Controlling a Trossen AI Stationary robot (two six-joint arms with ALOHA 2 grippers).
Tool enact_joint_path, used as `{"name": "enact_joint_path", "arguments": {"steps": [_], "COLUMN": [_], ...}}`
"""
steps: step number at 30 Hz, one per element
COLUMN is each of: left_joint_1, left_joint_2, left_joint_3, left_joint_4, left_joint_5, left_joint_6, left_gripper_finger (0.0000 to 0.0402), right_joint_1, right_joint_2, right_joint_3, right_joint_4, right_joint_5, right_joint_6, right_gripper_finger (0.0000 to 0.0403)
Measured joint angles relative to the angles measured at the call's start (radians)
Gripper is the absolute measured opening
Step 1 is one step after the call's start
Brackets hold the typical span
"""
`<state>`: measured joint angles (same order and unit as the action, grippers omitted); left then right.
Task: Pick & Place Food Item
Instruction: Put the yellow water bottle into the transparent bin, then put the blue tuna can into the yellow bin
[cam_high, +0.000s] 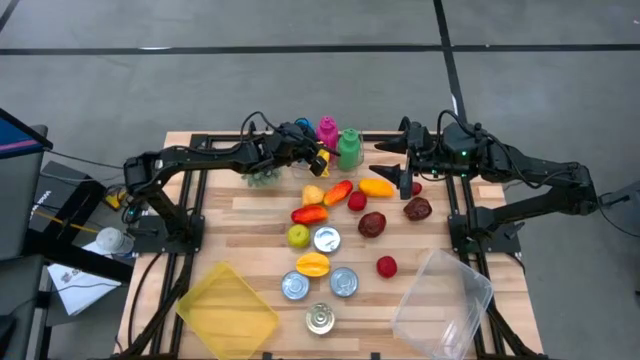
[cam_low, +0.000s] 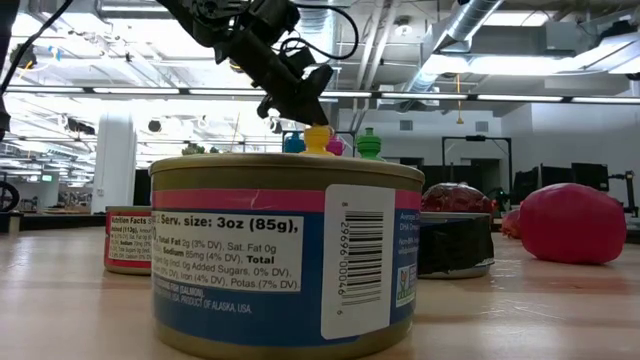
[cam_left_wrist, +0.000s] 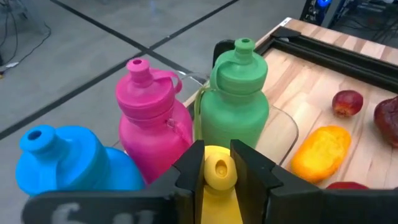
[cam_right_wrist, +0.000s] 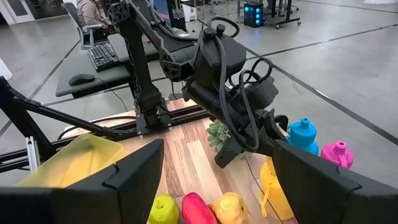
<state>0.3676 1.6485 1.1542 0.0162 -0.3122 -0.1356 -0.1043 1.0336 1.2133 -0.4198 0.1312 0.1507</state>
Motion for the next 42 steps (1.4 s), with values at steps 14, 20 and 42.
{"name": "enact_joint_path", "arguments": {"steps": [14, 20, 42], "left_joint_1": [-0.002, -0.002, -0.094], "left_joint_2": [-0.001, -0.037, -0.604], "left_joint_3": [0.0, 0.0, 0.0], "left_joint_4": [0.01, 0.021, -0.321], "left_joint_5": [0.007, 0.023, 0.35], "left_joint_6": [0.005, 0.008, 0.103], "left_gripper_finger": [0.015, 0.024, 0.0292], "right_joint_1": [0.0, 0.0, 0.075], "right_joint_2": [0.0, 0.0, 0.049], "right_joint_3": [0.0, 0.0, 0.001], "right_joint_4": [0.0, 0.0, -0.171], "right_joint_5": [0.0, 0.0, 0.0], "right_joint_6": [0.0, 0.0, 0.059], "right_gripper_finger": [0.0291, 0.0291, 0.0291]}}
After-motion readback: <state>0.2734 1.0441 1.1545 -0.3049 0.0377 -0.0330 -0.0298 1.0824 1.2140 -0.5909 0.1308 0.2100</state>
